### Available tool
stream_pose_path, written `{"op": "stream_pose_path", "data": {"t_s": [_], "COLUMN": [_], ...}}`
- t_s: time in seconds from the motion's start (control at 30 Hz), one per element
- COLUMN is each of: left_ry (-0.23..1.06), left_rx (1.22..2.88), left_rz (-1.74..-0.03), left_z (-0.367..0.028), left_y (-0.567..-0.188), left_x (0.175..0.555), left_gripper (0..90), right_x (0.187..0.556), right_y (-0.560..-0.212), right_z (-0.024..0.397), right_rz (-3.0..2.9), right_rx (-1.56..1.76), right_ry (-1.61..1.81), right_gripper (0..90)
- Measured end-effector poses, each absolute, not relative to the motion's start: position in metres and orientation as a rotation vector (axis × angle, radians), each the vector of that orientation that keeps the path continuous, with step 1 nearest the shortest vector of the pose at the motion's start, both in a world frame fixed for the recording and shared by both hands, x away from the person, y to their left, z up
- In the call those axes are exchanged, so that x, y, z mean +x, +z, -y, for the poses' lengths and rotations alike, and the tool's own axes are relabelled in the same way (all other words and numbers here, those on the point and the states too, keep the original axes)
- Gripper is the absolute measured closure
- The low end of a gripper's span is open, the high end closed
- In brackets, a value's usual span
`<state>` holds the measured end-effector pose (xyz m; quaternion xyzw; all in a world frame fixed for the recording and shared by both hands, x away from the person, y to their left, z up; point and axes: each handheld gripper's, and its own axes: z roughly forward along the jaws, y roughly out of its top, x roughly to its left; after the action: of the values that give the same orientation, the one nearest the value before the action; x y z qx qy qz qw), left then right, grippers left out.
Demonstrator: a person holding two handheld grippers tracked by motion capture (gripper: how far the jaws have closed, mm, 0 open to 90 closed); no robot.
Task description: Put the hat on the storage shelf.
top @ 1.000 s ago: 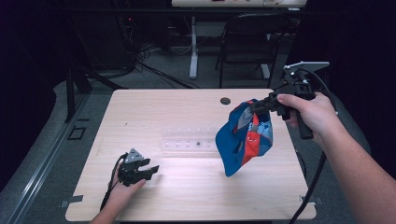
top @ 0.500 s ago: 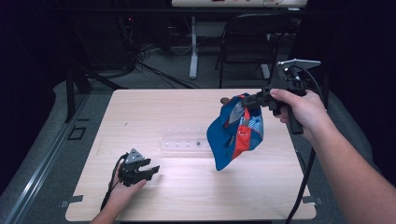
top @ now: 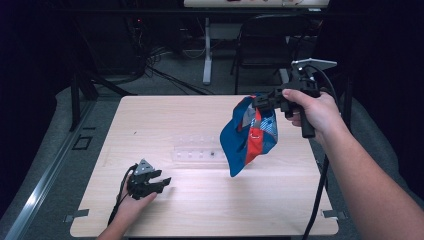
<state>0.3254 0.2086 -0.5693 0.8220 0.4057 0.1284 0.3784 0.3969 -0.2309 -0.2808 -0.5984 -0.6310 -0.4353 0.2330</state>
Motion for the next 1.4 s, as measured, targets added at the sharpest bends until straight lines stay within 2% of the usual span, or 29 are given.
{"op": "stream_pose_path", "data": {"t_s": [0.73,0.87,1.07,1.4], "left_ry": [0.329,0.293,0.299,0.328], "left_rx": [2.087,2.082,2.07,2.053], "left_rz": [-1.014,-0.969,-0.809,-0.715], "left_z": [-0.201,-0.191,-0.152,-0.094], "left_y": [-0.568,-0.563,-0.538,-0.524], "left_x": [0.323,0.321,0.316,0.319], "left_gripper": [49.0,50.0,49.9,46.1], "right_x": [0.422,0.428,0.432,0.436], "right_y": [-0.288,-0.291,-0.295,-0.3], "right_z": [0.203,0.201,0.2,0.199], "right_rz": [1.701,1.7,1.675,1.68], "right_rx": [-1.625,-1.633,-1.64,-1.649], "right_ry": [-1.26,-1.27,-1.293,-1.28], "right_gripper": [78.0,78.0,78.0,78.0]}}
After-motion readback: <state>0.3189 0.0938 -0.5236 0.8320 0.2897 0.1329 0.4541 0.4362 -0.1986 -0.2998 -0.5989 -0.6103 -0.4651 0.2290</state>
